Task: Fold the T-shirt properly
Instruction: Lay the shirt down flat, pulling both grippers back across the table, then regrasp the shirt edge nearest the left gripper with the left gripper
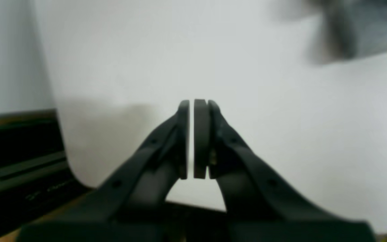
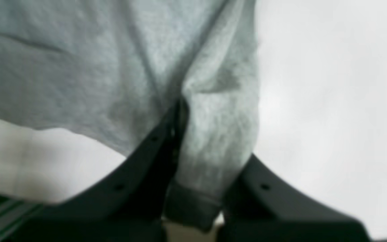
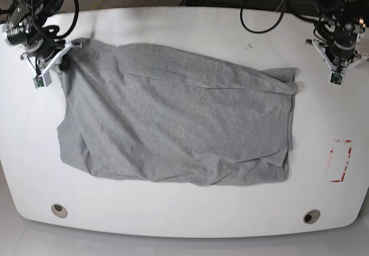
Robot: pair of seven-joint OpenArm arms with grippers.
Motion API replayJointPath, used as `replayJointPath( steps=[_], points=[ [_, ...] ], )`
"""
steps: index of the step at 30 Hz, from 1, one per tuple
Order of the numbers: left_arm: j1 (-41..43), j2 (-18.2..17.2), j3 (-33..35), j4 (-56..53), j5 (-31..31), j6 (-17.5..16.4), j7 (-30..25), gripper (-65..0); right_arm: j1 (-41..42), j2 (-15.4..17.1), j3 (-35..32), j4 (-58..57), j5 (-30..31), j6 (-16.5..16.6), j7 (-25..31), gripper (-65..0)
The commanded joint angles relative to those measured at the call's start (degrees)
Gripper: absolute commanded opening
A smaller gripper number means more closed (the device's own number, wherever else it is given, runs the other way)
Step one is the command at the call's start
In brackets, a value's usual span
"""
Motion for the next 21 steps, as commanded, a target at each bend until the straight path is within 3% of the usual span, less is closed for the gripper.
replayJointPath(
  steps=[1,9,12,17,21],
  points=[
    [1.76,-0.16,0.15,0.79,-0.80,0.07,-2.97,-65.0,-1.04,0.23,0.26,1.12,0.96,0.10,1.38,-65.0],
    [2.64,-0.42,1.91,0.97,-10.03,0.07,-3.05,-65.0,-1.65,-1.62,0.26,1.03,0.96,0.10,1.73,-65.0],
    [2.20,-0.16,2.35,0.97,-12.58,0.07,-2.97,-56.1,-1.39,-1.62,0.26,0.95,0.96,0.10,1.73,-65.0],
    [-1.67,-0.07,2.52,-0.26,-16.00,0.07,-2.97,-35.0,0.02,-1.62,0.17,0.86,0.96,0.10,1.73,-65.0],
    [-4.66,-0.07,2.61,-4.13,-19.52,0.07,-0.86,-29.0,0.37,-1.62,0.26,0.86,0.96,0.10,1.73,-65.0]
  ],
)
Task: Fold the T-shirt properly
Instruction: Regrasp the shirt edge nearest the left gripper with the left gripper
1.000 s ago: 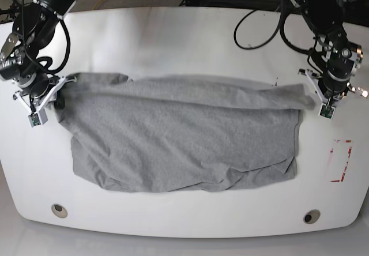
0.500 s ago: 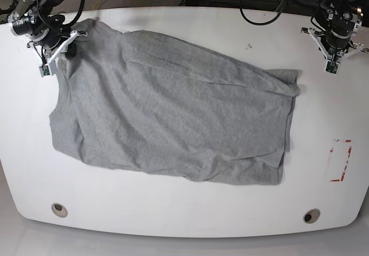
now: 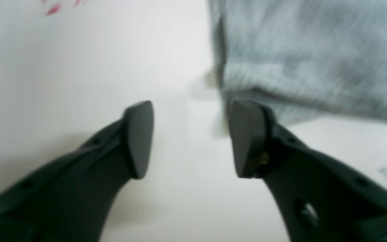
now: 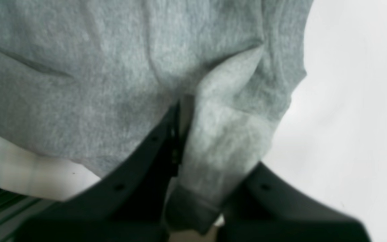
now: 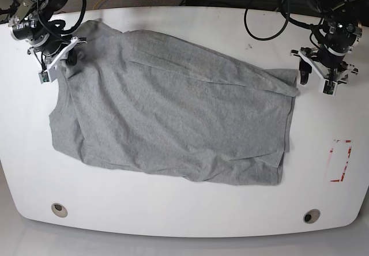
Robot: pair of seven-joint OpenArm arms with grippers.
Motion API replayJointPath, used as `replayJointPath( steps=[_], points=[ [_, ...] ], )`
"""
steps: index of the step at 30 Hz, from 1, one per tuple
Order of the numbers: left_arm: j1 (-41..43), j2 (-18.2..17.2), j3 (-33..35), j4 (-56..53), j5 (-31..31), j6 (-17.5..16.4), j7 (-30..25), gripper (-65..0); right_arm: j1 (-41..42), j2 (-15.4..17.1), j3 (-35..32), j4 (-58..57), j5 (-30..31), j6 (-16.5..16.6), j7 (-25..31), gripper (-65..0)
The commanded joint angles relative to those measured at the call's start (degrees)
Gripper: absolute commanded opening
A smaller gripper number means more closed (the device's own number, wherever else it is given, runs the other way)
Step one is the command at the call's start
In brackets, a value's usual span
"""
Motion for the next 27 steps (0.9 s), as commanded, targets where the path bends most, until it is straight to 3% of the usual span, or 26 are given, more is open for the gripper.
replayJointPath(
  steps=[1,5,12,27],
  points=[
    [-1.80,-0.68,-0.16,-1.80,-2.39,0.18,1.29,-29.0,0.37,0.81,0.28,0.88,0.57,0.08,0.63,-65.0],
    [-6.11,-0.95,-0.16,-7.42,-4.24,0.18,4.54,-29.0,1.51,0.81,0.19,0.88,0.57,0.08,0.55,-65.0],
    [-9.71,-0.95,0.36,-14.02,-4.32,0.18,4.81,-29.0,2.04,0.72,0.19,0.88,0.57,0.08,0.55,-65.0],
    [-12.35,-0.51,3.97,-15.07,-4.50,0.18,4.89,-29.0,3.01,0.63,0.19,0.79,0.57,0.08,0.28,-65.0]
  ],
)
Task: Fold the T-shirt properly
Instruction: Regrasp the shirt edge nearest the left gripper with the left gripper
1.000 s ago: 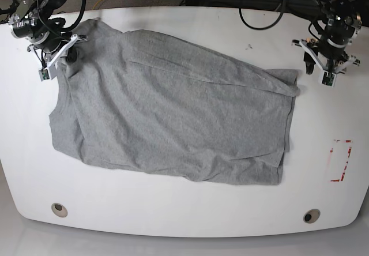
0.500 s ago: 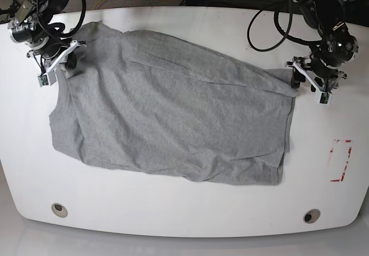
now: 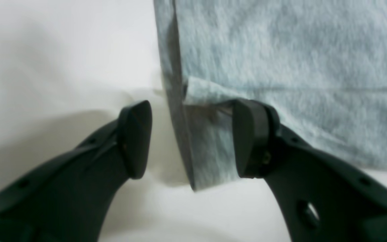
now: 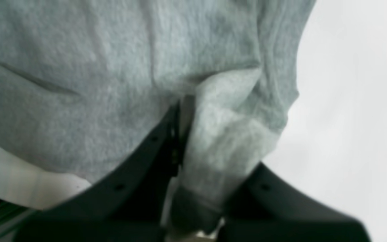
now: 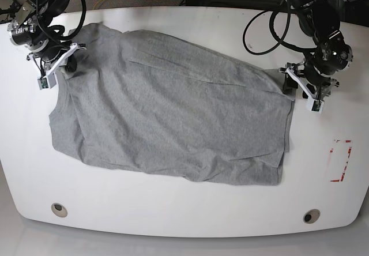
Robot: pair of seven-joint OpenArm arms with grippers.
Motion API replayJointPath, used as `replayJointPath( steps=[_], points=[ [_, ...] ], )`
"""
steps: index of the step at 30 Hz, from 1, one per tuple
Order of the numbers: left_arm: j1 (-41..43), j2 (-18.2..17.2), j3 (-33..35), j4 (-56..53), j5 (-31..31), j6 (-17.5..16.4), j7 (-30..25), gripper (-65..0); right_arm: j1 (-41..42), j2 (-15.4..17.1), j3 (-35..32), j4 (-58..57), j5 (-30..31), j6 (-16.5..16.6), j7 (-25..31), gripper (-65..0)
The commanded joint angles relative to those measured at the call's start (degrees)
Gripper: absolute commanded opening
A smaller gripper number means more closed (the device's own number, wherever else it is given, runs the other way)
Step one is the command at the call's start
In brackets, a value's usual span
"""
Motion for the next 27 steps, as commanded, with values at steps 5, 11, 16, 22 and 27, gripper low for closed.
replayJointPath(
  steps=[5,11,16,22,27],
  points=[
    [-0.98,-0.37,2.49,0.84,-0.89,-0.03,-1.03,-29.2,0.52,0.79,0.19,0.86,0.57,0.10,0.92,-65.0],
    [-0.98,-0.37,3.46,-0.39,-0.63,-0.03,-1.03,-29.2,0.52,-0.27,0.10,0.86,0.57,0.10,0.92,-65.0],
    [-1.07,-0.73,3.46,-2.85,-0.63,-0.03,-1.12,-39.4,0.61,-0.88,0.10,0.86,0.48,0.10,0.92,-65.0],
    [-2.21,-1.43,3.28,-4.96,-0.63,-0.03,-1.12,-61.5,1.05,-1.06,0.10,0.86,0.48,0.10,0.92,-65.0],
    [-2.04,-1.43,3.02,0.05,-0.89,-0.03,-1.12,-63.2,1.48,-1.06,0.10,0.86,0.39,0.10,0.92,-65.0]
  ],
)
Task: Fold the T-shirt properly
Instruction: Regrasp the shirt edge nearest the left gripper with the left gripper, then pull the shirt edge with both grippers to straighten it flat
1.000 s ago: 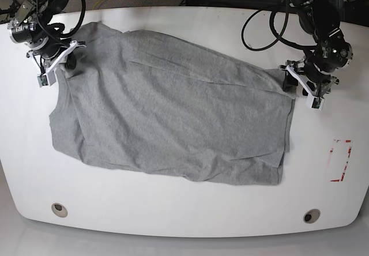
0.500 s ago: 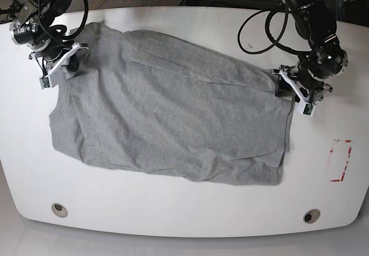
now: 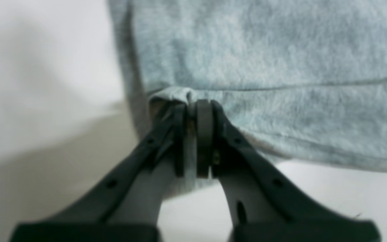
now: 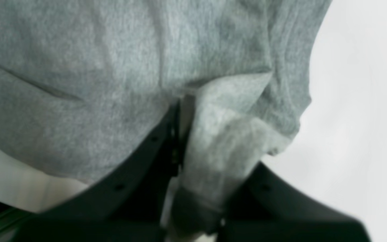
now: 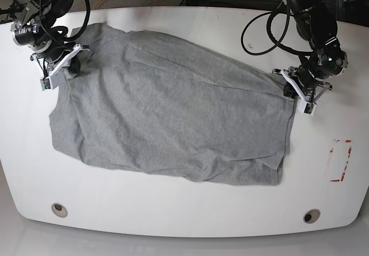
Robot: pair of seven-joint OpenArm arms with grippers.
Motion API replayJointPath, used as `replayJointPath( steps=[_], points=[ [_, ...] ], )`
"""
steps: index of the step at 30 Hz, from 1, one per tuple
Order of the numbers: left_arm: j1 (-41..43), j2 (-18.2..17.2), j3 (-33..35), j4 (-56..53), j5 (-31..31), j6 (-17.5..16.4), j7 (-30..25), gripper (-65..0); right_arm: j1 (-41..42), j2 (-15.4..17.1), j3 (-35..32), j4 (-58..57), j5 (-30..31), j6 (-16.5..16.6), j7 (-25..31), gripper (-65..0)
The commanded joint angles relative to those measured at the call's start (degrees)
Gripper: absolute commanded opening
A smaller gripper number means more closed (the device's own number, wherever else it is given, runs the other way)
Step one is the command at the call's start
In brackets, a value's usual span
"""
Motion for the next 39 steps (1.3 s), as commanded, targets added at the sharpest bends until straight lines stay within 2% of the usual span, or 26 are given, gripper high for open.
replayJointPath(
  steps=[1,11,15,23,28,35,39],
  points=[
    [-0.88,-0.49,-0.02,4.80,-1.16,-0.03,-0.83,-63.3,0.52,0.80,0.10,0.86,0.63,0.08,0.92,-65.0],
    [5.01,-0.75,-0.02,16.49,-1.16,-0.03,-0.30,-63.3,0.26,0.80,0.10,0.86,0.72,0.08,0.92,-65.0],
    [8.79,-2.25,-0.63,20.10,-1.24,-0.03,0.49,-63.5,-0.09,0.80,0.45,0.86,0.72,0.08,0.92,-65.0],
    [14.86,-2.25,-9.95,20.54,-1.16,-0.03,0.49,-63.5,-3.87,0.80,0.72,0.86,0.81,0.08,1.00,-65.0],
    [17.93,-2.34,-12.59,20.45,-1.16,-0.03,0.40,-63.5,-5.10,-0.34,1.51,0.16,0.81,0.08,1.00,-65.0],
    [19.78,-1.98,-13.20,20.45,-1.16,-0.03,0.31,-63.5,-4.22,-1.75,1.51,-9.87,0.90,0.08,1.00,-65.0],
    [19.87,-0.84,-14.00,20.45,-0.98,-0.03,0.31,-63.5,-4.22,-2.19,3.97,-15.93,5.91,0.08,0.92,-65.0]
  ],
)
